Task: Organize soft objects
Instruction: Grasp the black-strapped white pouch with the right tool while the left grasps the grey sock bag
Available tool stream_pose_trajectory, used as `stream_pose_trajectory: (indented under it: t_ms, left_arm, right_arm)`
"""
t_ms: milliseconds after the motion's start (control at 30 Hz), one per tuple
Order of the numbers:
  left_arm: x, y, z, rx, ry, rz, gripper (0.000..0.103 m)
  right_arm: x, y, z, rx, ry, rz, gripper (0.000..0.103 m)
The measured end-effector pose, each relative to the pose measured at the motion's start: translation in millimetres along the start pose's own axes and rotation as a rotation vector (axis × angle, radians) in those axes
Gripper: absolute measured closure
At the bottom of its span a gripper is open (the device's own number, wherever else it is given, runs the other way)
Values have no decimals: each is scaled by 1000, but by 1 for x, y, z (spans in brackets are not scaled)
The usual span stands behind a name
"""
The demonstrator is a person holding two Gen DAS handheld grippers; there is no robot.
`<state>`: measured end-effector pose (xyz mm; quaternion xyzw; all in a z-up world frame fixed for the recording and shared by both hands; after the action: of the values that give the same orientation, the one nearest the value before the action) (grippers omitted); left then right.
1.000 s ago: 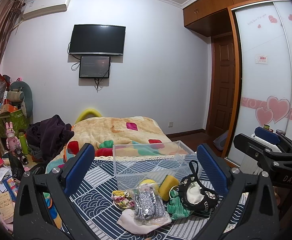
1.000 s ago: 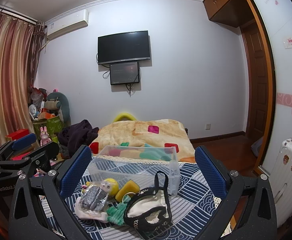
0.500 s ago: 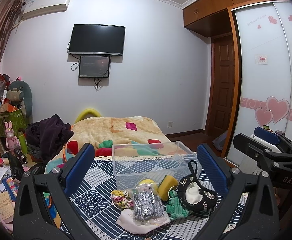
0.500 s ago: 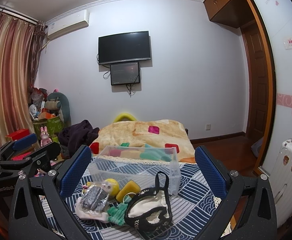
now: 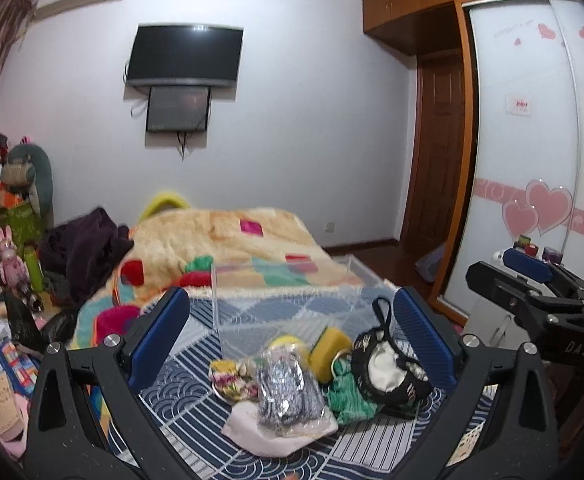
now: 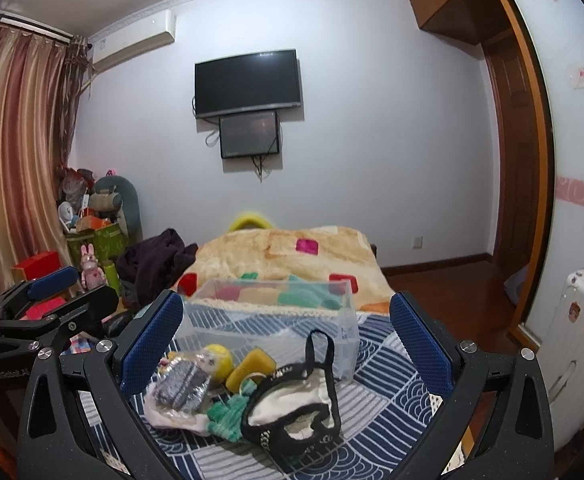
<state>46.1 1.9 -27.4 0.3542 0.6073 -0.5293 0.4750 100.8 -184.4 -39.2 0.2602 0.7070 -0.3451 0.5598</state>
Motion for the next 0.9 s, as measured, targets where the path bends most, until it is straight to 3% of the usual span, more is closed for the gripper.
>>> stream_pose_trajectory:
  t_ms: [233,367,533,667,900]
  left_arm:
    - [33,38,-4,-4,2,-156,0]
    - [49,58,-4,2,2,-236,21]
    - [70,79,-3,47,-26,-337,28]
    - [84,91,4,83,-23,-403,32]
    - [99,103,7,104,-25,-453,55]
  right_arm:
    - [27,15,17,22,36,-107,0]
    - [41,27,22,14,45,-169,0]
    - [63,46,30,6,72,-266,0]
    - [80,56,38,-19,118,-351,11]
    - [94,62,50,-31,177,-424,24]
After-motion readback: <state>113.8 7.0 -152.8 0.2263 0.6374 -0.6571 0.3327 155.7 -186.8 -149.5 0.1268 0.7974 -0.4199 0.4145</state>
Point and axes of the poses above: each gripper's, at about its wrist camera, not at the fingertips, and y roughly the way its jaws point, z to its right, x to its underside, the point moved 3 cm from there along y, roughly the way its jaws point, and after that the axes turned 15 degrees about -x, right-handed, at the moved point
